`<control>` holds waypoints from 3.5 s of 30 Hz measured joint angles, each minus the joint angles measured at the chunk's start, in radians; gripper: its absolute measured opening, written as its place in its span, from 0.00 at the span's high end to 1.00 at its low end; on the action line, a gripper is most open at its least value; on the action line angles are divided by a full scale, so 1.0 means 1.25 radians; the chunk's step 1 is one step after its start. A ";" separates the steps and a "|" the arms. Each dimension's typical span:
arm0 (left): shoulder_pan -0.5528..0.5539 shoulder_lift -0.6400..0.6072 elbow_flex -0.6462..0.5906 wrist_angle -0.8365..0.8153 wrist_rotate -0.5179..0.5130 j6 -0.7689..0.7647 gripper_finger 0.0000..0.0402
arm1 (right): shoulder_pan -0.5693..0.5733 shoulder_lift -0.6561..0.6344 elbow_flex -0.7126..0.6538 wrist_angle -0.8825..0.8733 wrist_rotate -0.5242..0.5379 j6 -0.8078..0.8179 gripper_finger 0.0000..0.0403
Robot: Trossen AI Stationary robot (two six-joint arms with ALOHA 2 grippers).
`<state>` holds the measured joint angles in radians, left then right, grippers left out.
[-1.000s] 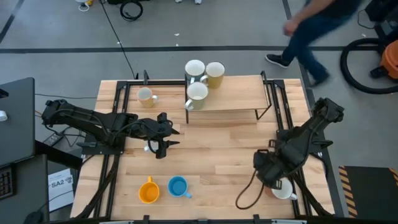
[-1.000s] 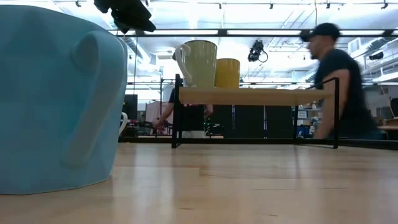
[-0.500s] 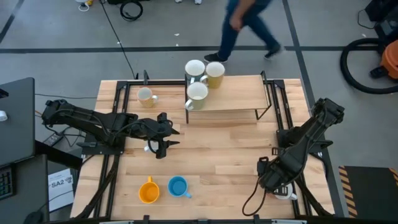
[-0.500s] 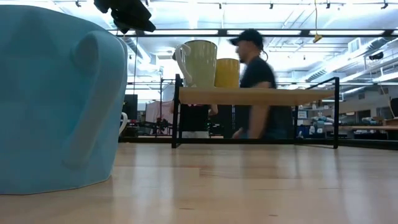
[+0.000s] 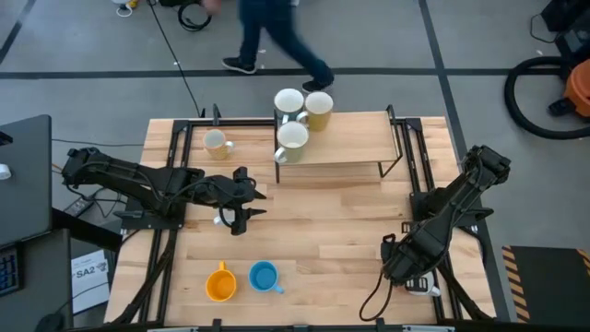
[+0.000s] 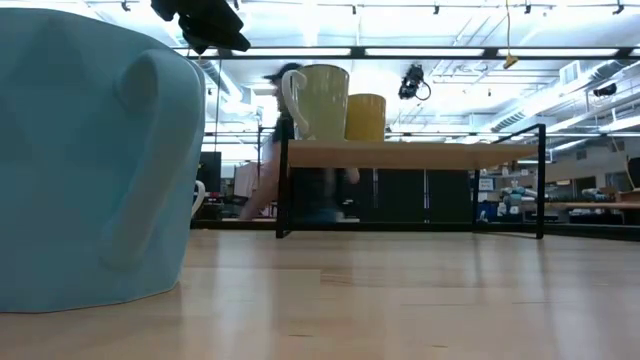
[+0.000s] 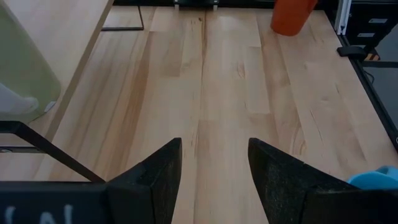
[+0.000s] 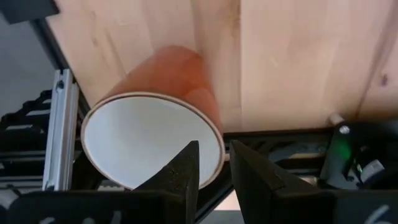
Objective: Place coffee mugs
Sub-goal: Put the orange mug on the shelf
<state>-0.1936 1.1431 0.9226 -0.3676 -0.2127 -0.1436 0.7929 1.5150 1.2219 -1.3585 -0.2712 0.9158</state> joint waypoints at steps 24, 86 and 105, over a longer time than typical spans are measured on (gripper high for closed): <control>0.000 0.000 0.000 0.000 0.000 0.000 0.52 | 0.000 0.000 -0.029 0.030 0.028 -0.022 0.76; 0.000 0.000 0.000 0.000 0.000 -0.001 0.52 | -0.399 0.004 -0.127 0.407 0.312 0.377 0.90; 0.000 0.000 0.000 0.000 0.000 0.000 0.52 | -0.489 0.005 -0.128 0.440 0.300 0.398 0.90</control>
<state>-0.1940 1.1431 0.9226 -0.3676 -0.2131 -0.1432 0.1814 1.5211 1.0622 -0.8089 0.1040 1.4132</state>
